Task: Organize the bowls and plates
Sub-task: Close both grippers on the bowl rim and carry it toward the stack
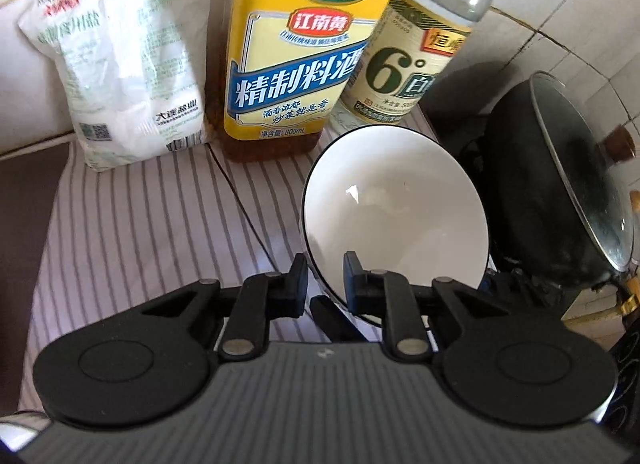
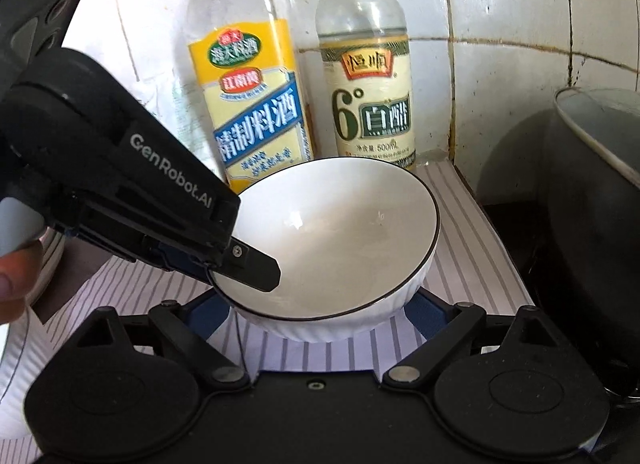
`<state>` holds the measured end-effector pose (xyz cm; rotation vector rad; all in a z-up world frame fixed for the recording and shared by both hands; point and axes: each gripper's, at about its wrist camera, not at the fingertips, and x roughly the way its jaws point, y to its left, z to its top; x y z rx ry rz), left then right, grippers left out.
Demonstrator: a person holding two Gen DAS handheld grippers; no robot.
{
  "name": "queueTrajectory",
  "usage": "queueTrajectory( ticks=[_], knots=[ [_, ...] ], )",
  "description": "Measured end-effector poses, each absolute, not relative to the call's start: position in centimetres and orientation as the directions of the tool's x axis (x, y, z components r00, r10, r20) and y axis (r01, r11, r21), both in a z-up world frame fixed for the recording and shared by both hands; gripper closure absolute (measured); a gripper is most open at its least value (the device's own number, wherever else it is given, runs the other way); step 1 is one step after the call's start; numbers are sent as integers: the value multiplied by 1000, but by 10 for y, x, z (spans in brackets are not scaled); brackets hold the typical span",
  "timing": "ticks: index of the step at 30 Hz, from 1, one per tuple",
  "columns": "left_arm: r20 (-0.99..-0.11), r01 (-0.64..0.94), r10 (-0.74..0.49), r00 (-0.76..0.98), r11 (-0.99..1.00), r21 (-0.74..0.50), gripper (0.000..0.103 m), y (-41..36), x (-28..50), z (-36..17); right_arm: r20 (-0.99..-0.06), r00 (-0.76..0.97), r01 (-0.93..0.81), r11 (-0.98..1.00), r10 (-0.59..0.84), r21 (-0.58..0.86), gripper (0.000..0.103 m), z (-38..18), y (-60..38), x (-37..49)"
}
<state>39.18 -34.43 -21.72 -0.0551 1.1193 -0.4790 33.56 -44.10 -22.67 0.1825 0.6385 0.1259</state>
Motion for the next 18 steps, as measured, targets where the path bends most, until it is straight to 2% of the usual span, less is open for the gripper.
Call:
queueTrajectory(
  ticks=[18],
  knots=[
    [-831,433,-367,418,885,-172,86,-310,327,-150,-494,860,-54,986,128,161,7,-177,-400,277]
  ],
)
